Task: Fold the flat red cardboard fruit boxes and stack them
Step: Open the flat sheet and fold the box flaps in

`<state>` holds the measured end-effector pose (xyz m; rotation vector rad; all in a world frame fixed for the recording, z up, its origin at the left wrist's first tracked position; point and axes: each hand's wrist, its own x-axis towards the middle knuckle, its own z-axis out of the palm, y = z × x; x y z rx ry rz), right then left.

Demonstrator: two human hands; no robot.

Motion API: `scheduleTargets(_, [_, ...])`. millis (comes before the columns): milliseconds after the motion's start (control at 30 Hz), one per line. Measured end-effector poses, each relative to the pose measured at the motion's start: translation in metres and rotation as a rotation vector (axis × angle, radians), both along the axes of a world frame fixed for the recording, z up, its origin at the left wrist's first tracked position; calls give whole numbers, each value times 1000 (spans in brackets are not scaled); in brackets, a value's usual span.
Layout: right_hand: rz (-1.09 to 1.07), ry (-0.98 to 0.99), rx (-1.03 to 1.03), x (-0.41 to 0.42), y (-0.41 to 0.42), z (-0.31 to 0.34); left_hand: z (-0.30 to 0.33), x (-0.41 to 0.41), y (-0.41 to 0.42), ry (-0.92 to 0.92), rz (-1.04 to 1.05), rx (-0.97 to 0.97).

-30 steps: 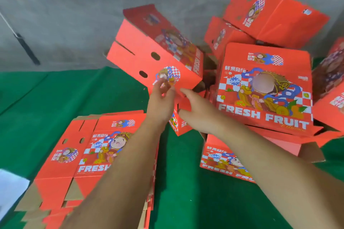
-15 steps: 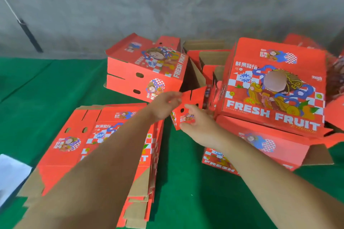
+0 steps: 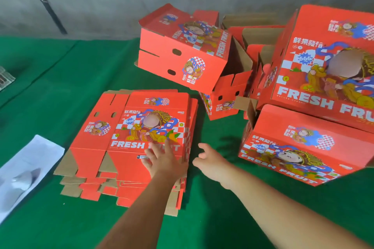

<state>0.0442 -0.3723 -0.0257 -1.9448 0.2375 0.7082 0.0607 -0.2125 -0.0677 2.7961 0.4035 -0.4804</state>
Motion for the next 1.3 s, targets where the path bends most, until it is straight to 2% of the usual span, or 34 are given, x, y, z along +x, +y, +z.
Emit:
scheduleTargets(67, [-31, 69, 19, -11, 9, -12, -7, -9, 8, 45, -88, 58])
scheduleTargets(167, [-67, 165, 54, -24, 15, -22, -5, -9, 6, 16, -152, 45])
scheduleTargets(467, [-157, 245, 131, -45, 4, -21, -12, -33, 1, -7, -164, 33])
scheduleTargets(600, [-262, 263, 215, -57, -4, -21, -2, -56, -23, -18, -377, 192])
scheduleTargets(667, [-358, 282, 273, -62, -7, -19, 4, -75, -39, -59, -441, 190])
scheduleTargets(767, [-459, 318, 433, -72, -14, -17, 16, -105, -65, -75, -449, 114])
scheduleTargets(900, [-583, 293, 435, -85, -29, -15, 24, -143, -87, -149, -546, -7])
scheduleTargets(1033, [-652, 161, 392, -95, -49, -15, 18, -154, -69, -359, -554, -341])
scheduleTargets(1100, [-684, 68, 341, -99, -65, -14, 11, -151, -48, -391, -398, -300])
scheduleTargets(1200, [-669, -15, 287, -107, -93, -6, 0, -139, 1, -309, 116, -219])
scheduleTargets(1267, [-637, -75, 257, -113, -111, 0, -5, -133, 39, -258, 397, -268])
scheduleTargets(1300, [-614, -105, 234, -115, -119, 4, -7, -130, 53, -244, 491, -355])
